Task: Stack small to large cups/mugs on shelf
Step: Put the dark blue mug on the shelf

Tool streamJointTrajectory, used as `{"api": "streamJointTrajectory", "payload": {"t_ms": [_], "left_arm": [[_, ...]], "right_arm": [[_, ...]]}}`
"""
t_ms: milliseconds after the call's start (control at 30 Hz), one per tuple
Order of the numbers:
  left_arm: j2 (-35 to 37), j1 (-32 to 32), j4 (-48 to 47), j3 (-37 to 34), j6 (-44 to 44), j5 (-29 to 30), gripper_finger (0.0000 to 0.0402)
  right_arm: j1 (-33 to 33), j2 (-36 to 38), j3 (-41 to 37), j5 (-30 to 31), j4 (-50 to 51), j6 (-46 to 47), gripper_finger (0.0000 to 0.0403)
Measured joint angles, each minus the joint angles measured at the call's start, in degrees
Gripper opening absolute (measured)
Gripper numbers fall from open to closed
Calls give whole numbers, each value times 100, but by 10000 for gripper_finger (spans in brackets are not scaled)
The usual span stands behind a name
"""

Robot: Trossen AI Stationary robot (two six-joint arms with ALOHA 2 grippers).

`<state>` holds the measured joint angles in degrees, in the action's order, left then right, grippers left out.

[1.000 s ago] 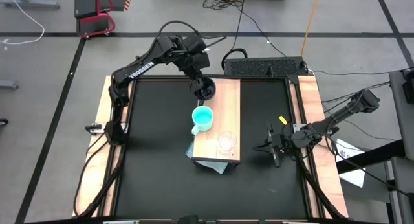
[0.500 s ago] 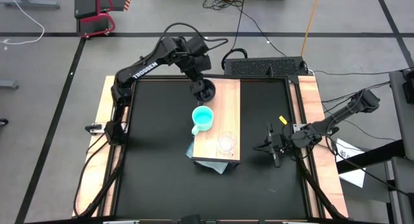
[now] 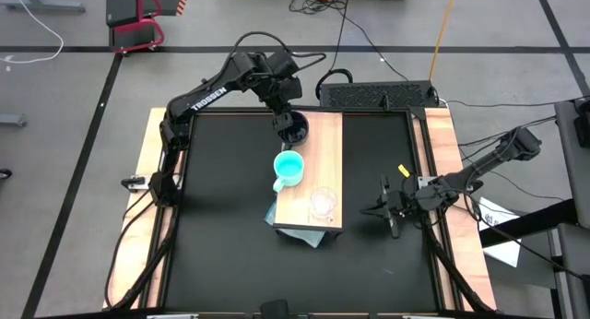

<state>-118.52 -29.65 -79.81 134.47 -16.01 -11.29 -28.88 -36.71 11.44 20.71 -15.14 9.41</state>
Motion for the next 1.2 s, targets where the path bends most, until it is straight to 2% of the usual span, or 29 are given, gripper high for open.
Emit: {"api": "streamJointTrajectory", "payload": {"t_ms": [133, 600, 1200], "left_arm": [[0, -6, 110, 0, 29, 166, 16], [-343, -236, -241, 11, 108, -435, 16], [-367, -203, 25, 0, -89, -374, 16]], "right_arm": [[2, 0, 2, 0, 0, -2, 0], [2, 0, 0, 0, 2, -2, 0], [2, 0, 0, 9, -98, -238, 0]]}}
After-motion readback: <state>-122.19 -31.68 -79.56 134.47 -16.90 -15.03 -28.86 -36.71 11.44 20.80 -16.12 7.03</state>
